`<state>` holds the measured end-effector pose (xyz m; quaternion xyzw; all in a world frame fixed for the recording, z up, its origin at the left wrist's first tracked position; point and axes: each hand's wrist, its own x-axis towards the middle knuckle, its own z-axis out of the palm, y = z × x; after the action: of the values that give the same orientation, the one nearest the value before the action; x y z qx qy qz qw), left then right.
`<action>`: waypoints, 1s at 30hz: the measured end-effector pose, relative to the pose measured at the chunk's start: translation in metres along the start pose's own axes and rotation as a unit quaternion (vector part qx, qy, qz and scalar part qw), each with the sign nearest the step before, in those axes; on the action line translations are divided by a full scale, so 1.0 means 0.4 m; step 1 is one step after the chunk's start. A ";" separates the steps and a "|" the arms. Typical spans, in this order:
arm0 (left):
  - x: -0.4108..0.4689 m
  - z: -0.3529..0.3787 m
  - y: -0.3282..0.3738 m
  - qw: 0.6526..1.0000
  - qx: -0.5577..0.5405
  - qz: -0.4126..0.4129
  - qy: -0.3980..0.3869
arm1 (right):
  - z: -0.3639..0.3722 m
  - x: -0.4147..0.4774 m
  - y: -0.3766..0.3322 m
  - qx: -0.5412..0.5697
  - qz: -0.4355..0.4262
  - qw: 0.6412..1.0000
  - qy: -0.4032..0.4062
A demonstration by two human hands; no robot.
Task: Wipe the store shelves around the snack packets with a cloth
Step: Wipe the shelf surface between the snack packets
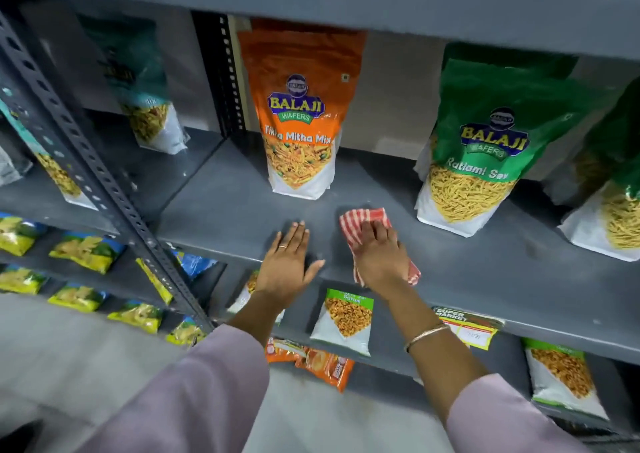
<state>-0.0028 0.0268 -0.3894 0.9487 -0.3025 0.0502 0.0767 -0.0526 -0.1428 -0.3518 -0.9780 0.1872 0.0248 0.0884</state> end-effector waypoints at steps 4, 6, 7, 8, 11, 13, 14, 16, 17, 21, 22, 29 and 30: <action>0.007 0.010 -0.008 1.000 -0.016 -0.006 0.013 | -0.008 0.054 0.017 -0.011 -0.013 0.999 0.042; 0.008 0.017 -0.011 1.000 -0.018 -0.010 0.011 | 0.005 0.090 0.020 0.024 0.012 0.998 0.049; 0.008 0.019 -0.012 1.000 -0.022 -0.012 0.013 | 0.011 0.111 0.015 0.041 0.025 0.998 0.048; 0.009 0.020 -0.012 0.999 -0.030 -0.012 0.017 | 0.012 0.130 0.007 0.056 0.040 0.997 0.047; 0.012 0.021 -0.012 0.999 -0.038 -0.014 0.005 | 0.015 0.177 -0.023 0.087 0.089 0.991 0.047; 0.011 0.024 -0.013 0.999 -0.043 -0.012 0.020 | 0.027 0.190 -0.040 0.059 0.047 0.996 0.050; 0.011 0.028 -0.014 0.998 -0.048 -0.009 0.028 | 0.040 0.190 -0.044 0.043 0.002 0.998 0.054; 0.011 0.035 -0.014 0.998 -0.052 -0.005 0.045 | 0.052 0.184 -0.039 0.057 -0.017 0.997 0.051; 0.011 0.037 -0.014 0.997 -0.052 -0.004 0.055 | 0.048 0.198 -0.028 0.071 0.000 0.997 0.043; 0.015 0.043 -0.017 0.994 -0.053 0.002 0.091 | 0.007 0.331 0.009 0.056 0.093 0.994 0.017; 0.016 0.043 -0.016 0.994 -0.055 0.003 0.096 | -0.005 0.364 0.014 0.042 0.079 0.996 0.002; 0.016 0.049 -0.018 0.995 -0.046 -0.005 0.083 | -0.044 0.498 0.012 0.095 0.015 0.994 -0.043; 0.017 0.051 -0.019 0.995 -0.044 -0.004 0.086 | -0.041 0.503 0.010 0.098 -0.020 0.995 -0.023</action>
<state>0.0079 0.0255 -0.4093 0.9377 -0.2932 0.1182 0.1444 0.1329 -0.2221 -0.3526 -0.9674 0.1669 0.0275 0.1883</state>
